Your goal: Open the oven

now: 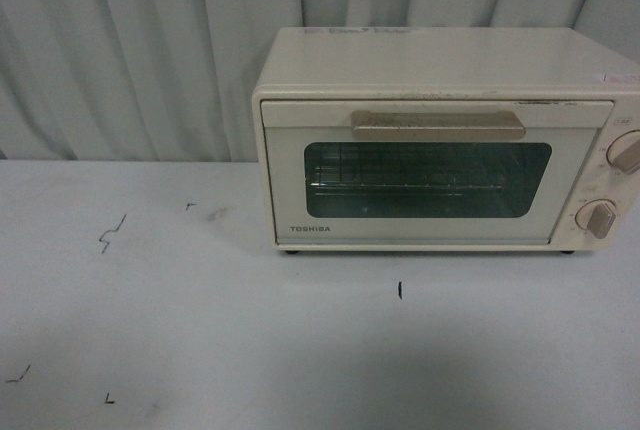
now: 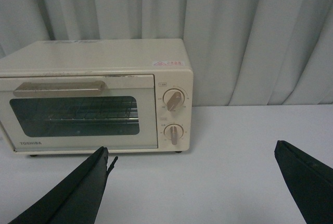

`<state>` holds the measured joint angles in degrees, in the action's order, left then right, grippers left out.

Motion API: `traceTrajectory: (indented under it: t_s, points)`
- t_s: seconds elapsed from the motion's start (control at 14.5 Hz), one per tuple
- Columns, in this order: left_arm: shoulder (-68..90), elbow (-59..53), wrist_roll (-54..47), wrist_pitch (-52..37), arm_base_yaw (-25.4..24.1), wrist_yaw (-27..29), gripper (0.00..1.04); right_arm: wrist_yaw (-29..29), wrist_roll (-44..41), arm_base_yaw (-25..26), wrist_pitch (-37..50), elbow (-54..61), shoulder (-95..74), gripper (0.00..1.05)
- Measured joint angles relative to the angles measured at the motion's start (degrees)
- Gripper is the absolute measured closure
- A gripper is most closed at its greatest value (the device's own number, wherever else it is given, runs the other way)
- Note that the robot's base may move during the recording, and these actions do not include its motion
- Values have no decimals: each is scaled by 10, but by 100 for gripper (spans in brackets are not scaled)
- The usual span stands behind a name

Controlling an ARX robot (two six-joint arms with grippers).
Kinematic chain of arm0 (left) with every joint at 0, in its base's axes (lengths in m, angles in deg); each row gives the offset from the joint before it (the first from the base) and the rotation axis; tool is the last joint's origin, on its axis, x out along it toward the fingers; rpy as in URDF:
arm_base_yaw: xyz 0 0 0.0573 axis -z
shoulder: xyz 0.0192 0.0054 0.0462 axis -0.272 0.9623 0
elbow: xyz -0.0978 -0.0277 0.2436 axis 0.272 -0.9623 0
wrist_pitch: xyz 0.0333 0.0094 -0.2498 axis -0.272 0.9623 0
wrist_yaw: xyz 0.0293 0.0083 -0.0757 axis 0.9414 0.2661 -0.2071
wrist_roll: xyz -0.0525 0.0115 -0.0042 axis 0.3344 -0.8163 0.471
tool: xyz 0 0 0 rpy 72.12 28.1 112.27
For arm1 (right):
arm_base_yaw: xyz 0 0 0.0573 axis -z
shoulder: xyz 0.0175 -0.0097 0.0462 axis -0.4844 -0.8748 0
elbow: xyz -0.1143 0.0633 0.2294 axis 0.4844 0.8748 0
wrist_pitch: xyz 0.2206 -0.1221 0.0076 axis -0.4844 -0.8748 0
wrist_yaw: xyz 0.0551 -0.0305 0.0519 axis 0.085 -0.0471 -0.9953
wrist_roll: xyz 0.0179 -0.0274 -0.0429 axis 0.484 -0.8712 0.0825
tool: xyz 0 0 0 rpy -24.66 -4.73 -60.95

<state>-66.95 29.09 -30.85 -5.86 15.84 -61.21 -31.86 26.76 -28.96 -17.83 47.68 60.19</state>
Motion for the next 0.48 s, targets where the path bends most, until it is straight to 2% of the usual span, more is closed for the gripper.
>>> traceTrajectory:
  t_s: [0.14,0.21,0.27,0.34,0.41,0.48]
  points:
    - [0,0,0,0,0,0,7,0,0,0,0,0,0,6]
    - [82,67,39,166,2,-14,7,0,0,0,0,0,0,6]
    - [166,127,81,246,17,-19,7,0,0,0,1,0,0,6]
    - [179,155,120,264,33,-57,7,0,0,0,0,0,0,6]
    - [222,166,149,218,29,-72,7,0,0,0,1,0,0,6]
    - [304,169,189,155,57,-82,7,0,0,0,0,0,0,6]
